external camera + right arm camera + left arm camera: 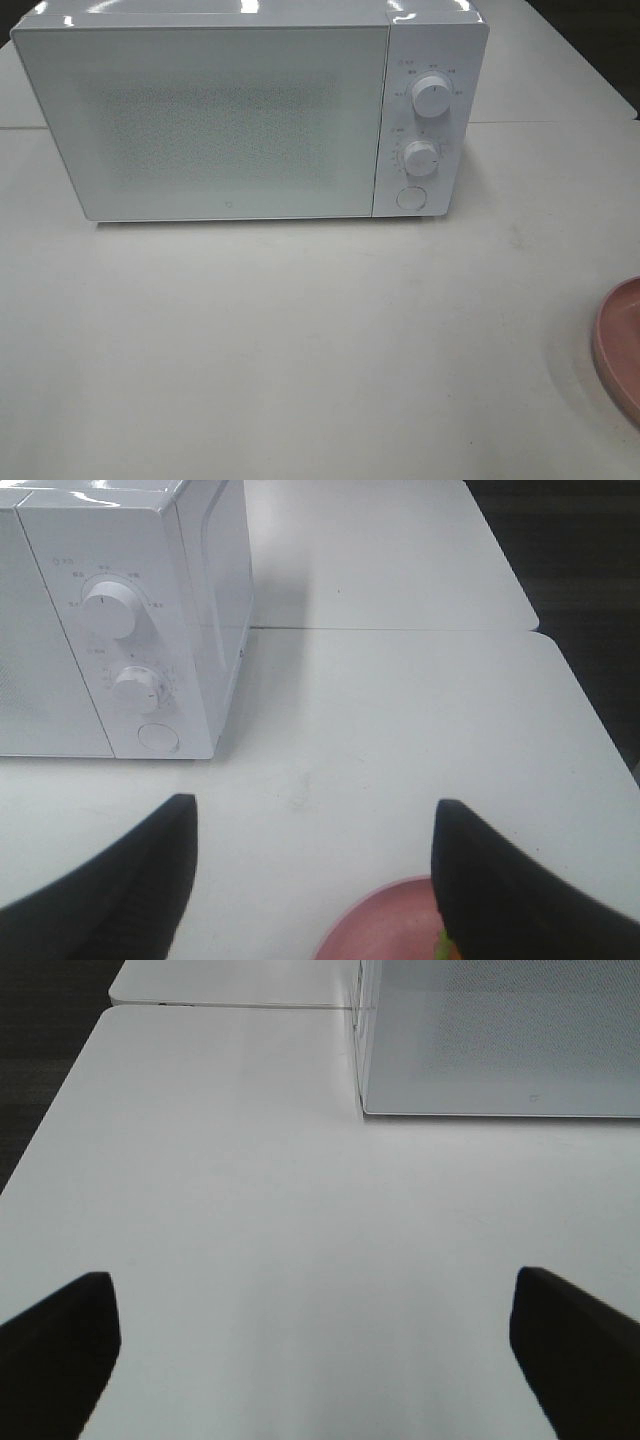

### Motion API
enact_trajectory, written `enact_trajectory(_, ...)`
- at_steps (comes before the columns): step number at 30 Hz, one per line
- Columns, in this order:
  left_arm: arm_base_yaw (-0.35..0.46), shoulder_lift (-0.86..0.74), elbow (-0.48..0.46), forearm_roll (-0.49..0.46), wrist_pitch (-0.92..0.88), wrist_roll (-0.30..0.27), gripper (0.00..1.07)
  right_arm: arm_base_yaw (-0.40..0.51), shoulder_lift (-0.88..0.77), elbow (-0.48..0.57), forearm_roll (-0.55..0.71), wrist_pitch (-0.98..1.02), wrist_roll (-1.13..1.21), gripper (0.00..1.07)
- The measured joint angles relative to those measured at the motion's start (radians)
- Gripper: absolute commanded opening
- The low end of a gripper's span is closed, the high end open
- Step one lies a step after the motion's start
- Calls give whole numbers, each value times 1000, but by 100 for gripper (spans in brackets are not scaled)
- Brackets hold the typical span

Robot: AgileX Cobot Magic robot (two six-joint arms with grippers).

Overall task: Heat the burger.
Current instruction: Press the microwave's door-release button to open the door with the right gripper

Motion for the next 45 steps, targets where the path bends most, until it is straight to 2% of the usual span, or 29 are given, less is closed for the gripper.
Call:
enact_trajectory(13, 0, 0, 0, 0, 0, 0, 98, 0, 230, 35, -13, -294, 8, 66)
enact_trajectory(19, 0, 0, 0, 0, 0, 0, 98, 0, 292, 48, -23, -363, 8, 66)
enact_trajectory(21, 0, 0, 0, 0, 0, 0, 98, 0, 331, 104, -26, -458, 8, 66)
enact_trajectory(24, 0, 0, 0, 0, 0, 0, 98, 0, 338, 124, -26, -488, 8, 66)
enact_trajectory(26, 0, 0, 0, 0, 0, 0, 98, 0, 357, 188, -5, -610, 5, 66)
enact_trajectory(38, 0, 0, 0, 0, 0, 0, 98, 1, 368, 252, 109, -802, -68, 66)
enact_trajectory(45, 0, 0, 0, 0, 0, 0, 98, 1, 534, 273, 155, -932, -95, 66)
